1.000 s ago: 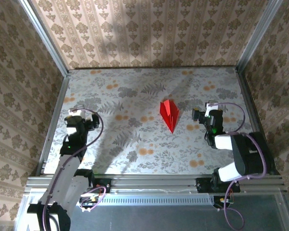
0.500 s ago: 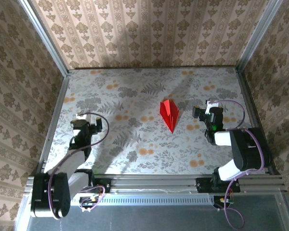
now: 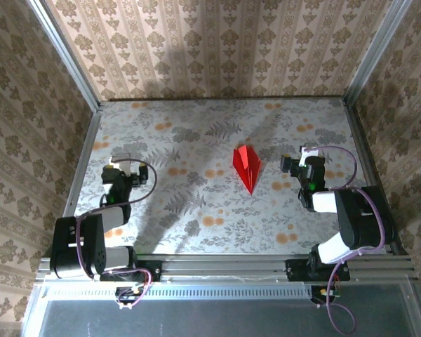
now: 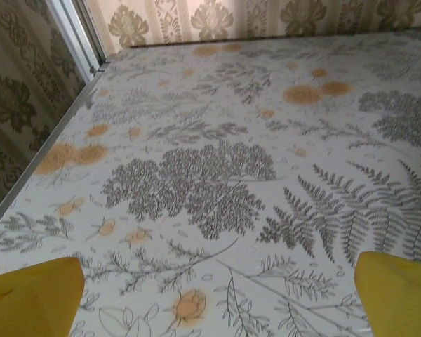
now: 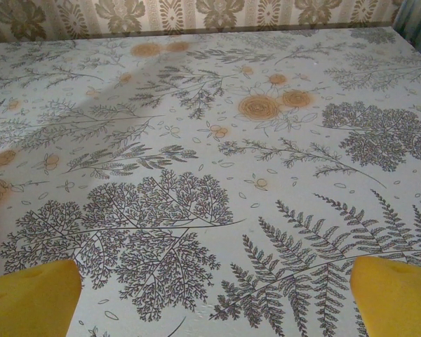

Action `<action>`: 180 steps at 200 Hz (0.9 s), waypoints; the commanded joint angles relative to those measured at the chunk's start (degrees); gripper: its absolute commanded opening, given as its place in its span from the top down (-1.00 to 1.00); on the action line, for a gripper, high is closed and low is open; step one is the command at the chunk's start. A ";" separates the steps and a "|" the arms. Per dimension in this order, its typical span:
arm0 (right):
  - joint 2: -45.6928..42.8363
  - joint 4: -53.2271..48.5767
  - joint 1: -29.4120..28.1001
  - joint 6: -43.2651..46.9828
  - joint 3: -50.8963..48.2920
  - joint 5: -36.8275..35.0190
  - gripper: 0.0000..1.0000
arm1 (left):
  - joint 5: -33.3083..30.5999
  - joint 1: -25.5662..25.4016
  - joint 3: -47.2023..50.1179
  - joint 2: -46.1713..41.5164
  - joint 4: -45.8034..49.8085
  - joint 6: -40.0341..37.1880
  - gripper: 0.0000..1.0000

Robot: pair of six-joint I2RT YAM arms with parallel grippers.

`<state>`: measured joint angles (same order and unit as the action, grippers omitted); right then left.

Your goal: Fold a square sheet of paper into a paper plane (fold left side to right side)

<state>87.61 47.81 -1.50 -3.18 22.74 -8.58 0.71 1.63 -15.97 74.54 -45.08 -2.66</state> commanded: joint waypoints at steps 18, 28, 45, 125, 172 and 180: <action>-0.16 1.32 0.09 -0.07 0.39 -0.29 -1.00 | 3.48 0.86 -1.09 -0.01 -2.03 0.04 -1.00; -0.15 1.32 0.09 -0.07 0.38 -0.30 -1.00 | 3.64 0.89 -1.08 -0.10 -2.00 -0.03 -1.00; -0.16 1.27 0.09 -0.07 0.37 -0.30 -1.00 | 3.88 0.93 -1.48 0.21 -1.52 0.02 -1.00; -0.17 1.17 0.05 -0.07 0.46 -0.30 -1.00 | 6.62 1.38 -0.24 14.74 -19.46 1.53 -1.00; -0.11 1.19 0.08 -0.07 0.46 -0.30 -1.00 | 0.40 -0.84 -5.94 14.34 -8.34 0.81 -1.00; -0.16 1.23 0.09 -0.07 0.47 -0.29 -1.00 | 0.23 -0.82 -5.81 14.72 -9.19 0.61 -1.00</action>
<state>87.61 47.81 -1.48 -3.18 22.74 -8.58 3.40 1.63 -20.49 89.60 -55.40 -2.09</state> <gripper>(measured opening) 0.999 0.999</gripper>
